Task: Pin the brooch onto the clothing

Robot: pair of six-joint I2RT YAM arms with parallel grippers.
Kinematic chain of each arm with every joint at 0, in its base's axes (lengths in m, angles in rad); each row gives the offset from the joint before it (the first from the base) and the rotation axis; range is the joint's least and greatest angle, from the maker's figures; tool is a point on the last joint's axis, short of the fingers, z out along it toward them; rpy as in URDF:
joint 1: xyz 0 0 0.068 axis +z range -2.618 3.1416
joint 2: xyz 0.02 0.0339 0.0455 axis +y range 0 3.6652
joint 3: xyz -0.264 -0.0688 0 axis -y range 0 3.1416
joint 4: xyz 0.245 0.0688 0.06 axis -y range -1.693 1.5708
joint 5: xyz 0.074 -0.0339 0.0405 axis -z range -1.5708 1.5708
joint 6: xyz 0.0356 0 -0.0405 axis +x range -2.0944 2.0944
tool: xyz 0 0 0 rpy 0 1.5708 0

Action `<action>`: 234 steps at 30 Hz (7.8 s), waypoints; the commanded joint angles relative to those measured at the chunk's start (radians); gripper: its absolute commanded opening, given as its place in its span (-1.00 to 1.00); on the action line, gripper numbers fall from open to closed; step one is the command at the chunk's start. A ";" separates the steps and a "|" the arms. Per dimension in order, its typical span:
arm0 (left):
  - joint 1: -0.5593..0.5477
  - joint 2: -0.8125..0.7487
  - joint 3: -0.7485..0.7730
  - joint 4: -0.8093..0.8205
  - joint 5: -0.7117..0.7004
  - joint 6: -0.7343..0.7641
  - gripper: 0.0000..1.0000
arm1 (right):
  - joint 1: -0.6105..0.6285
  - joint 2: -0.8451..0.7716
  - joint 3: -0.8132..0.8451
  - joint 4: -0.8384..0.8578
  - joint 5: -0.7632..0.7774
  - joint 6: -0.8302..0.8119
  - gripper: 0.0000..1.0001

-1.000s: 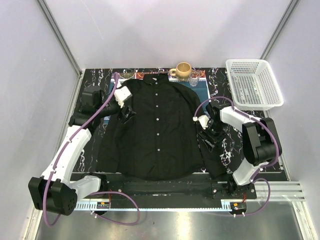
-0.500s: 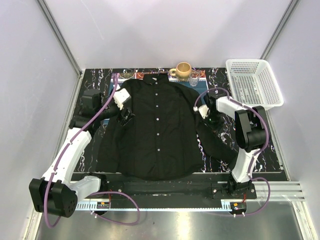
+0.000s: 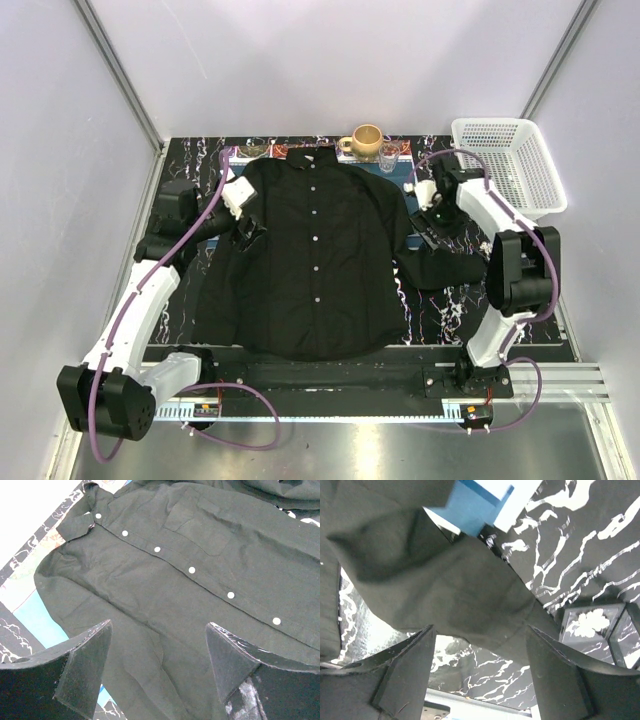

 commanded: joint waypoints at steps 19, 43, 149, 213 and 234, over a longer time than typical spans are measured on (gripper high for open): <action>0.005 -0.006 -0.007 0.044 0.040 -0.007 0.61 | -0.184 0.051 -0.127 0.011 -0.067 -0.241 0.51; 0.005 -0.043 -0.035 0.049 0.026 -0.047 0.61 | -0.254 0.195 1.098 -0.464 0.044 -0.230 -1.00; 0.589 0.313 0.382 -0.517 -0.801 0.753 -1.00 | 0.286 0.044 -0.093 0.015 -0.376 0.161 0.87; 0.332 1.353 1.121 -0.476 -0.558 0.071 -0.31 | 0.286 0.061 0.019 0.012 -0.479 0.199 0.76; 0.309 1.038 1.075 -0.428 -0.282 0.084 0.29 | 0.286 -0.100 -0.055 -0.092 -0.441 0.101 0.61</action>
